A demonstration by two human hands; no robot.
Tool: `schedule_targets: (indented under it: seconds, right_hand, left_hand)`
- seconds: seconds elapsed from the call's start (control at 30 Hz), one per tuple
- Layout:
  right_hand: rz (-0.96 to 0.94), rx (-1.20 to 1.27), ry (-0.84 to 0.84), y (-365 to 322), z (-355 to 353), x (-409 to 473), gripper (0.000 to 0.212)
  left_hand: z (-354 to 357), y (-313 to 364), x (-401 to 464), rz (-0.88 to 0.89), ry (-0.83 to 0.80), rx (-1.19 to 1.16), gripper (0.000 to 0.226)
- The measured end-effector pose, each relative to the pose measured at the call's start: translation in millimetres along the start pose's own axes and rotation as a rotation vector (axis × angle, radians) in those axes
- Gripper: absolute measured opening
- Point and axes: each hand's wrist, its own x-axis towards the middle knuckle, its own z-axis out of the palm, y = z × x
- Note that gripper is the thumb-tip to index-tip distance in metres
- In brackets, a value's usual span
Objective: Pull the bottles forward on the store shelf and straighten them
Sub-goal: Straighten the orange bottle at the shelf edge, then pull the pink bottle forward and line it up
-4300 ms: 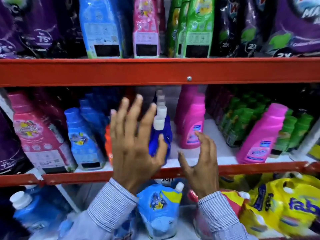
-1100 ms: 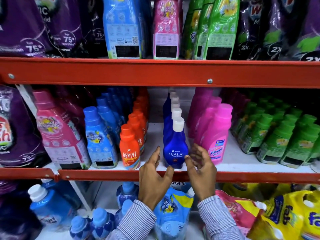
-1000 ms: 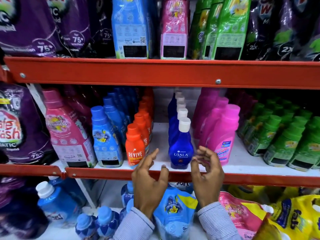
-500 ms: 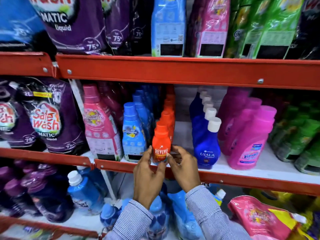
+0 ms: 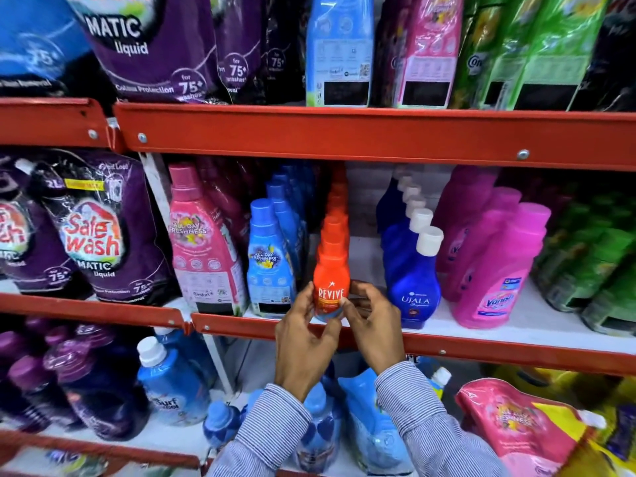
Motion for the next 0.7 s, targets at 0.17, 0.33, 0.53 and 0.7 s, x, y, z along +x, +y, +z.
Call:
schedule_targets:
  seconds: [0.17, 0.33, 0.53, 0.7]
  right_hand:
    - [0.016, 0.041, -0.008, -3, -3, -2, 0.025]
    - [-0.013, 0.132, 0.081, 0, -24, -18, 0.033]
    - [-0.091, 0.105, 0.392, 16, -81, -34, 0.024]
    - [-0.035, 0.058, 0.665, 39, -141, -34, 0.020]
  left_hand:
    - [-3, 1, -2, 0.022, -0.021, 0.002, 0.073]
    - [2, 10, -14, 0.145, 0.155, 0.034, 0.058]
    - [42, 34, -32, 0.356, 0.163, -0.027, 0.039]
    - [98, 54, -50, 0.327, -0.089, -0.082, 0.035]
